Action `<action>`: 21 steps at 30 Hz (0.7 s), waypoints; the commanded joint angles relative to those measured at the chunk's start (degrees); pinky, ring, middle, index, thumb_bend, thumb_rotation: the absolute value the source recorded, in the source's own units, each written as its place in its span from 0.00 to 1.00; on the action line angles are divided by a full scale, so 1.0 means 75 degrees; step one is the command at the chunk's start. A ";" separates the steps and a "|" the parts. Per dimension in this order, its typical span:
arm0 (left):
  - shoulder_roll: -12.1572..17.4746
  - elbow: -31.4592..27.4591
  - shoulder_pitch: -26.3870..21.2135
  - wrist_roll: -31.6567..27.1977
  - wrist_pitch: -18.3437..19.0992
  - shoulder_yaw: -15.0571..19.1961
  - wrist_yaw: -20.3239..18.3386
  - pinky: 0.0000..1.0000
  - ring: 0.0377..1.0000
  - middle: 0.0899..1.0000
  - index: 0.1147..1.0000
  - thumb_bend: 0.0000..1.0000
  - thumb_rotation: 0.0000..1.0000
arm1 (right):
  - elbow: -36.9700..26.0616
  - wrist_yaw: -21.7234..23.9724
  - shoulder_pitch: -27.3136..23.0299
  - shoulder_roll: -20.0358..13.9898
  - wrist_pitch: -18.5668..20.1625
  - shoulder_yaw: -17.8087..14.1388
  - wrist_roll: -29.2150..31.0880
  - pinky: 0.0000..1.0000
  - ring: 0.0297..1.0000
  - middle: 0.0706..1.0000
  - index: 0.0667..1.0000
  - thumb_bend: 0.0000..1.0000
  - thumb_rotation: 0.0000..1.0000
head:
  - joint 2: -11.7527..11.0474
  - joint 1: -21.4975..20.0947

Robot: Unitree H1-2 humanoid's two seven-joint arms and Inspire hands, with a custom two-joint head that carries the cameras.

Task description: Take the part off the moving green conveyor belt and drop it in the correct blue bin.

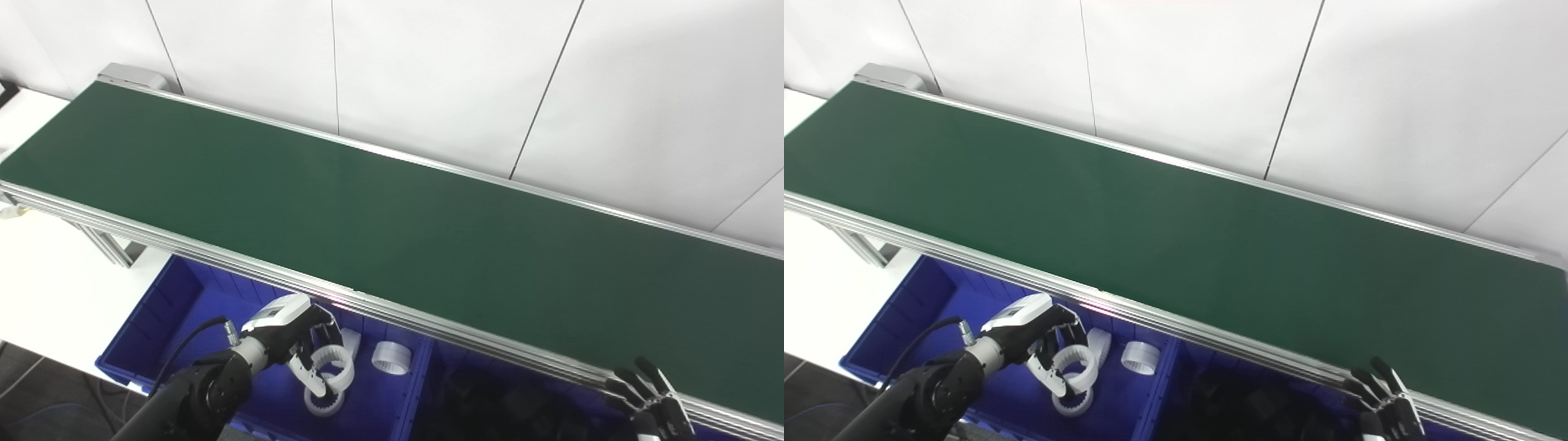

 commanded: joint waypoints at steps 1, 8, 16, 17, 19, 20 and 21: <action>0.0064 -0.0349 -0.0109 0.0181 0.0306 0.0058 -0.0050 0.61 0.64 0.65 0.53 0.66 0.01 | -0.0165 0.0031 -0.0004 0.0013 -0.0367 -0.0049 0.0043 0.66 0.72 0.76 0.85 0.62 0.69 | -0.0006 -0.0002; 0.0212 -0.0778 -0.0215 0.0499 0.1018 -0.0123 -0.0857 0.75 0.85 0.85 0.79 0.89 0.00 | -0.0106 0.0110 -0.0035 0.0003 -0.0379 -0.0073 0.0043 0.65 0.72 0.76 0.85 0.63 0.71 | -0.0049 -0.0002; 0.0279 -0.1015 -0.0288 0.0858 0.1296 -0.0144 -0.1625 0.84 0.89 0.90 0.85 0.92 0.00 | -0.0056 0.0058 -0.0042 0.0028 -0.0379 -0.0081 -0.0018 0.66 0.72 0.76 0.85 0.65 0.71 | -0.0108 -0.0041; 0.0270 -0.1028 -0.0289 0.0904 0.1299 -0.0132 -0.1683 0.85 0.90 0.90 0.85 0.93 0.00 | -0.0050 0.0041 -0.0040 0.0031 -0.0379 -0.0085 -0.0051 0.65 0.72 0.76 0.85 0.65 0.71 | -0.0110 -0.0038; 0.0256 -0.1076 -0.0294 0.0975 0.1302 -0.0101 -0.1838 0.85 0.90 0.91 0.86 0.94 0.00 | -0.0042 0.0034 -0.0035 0.0040 -0.0379 -0.0098 -0.0081 0.65 0.72 0.76 0.85 0.65 0.71 | -0.0120 -0.0047; 0.0246 -0.1094 -0.0294 0.0999 0.1302 -0.0085 -0.1891 0.85 0.90 0.91 0.86 0.93 0.00 | -0.0040 0.0039 -0.0035 0.0043 -0.0379 -0.0103 -0.0086 0.66 0.72 0.76 0.85 0.65 0.72 | -0.0120 -0.0047; 0.0232 -0.1122 -0.0291 0.1036 0.1300 -0.0070 -0.1914 0.85 0.90 0.91 0.86 0.93 0.00 | -0.0041 0.0050 -0.0034 0.0042 -0.0379 -0.0102 -0.0090 0.66 0.72 0.76 0.85 0.65 0.72 | -0.0130 -0.0056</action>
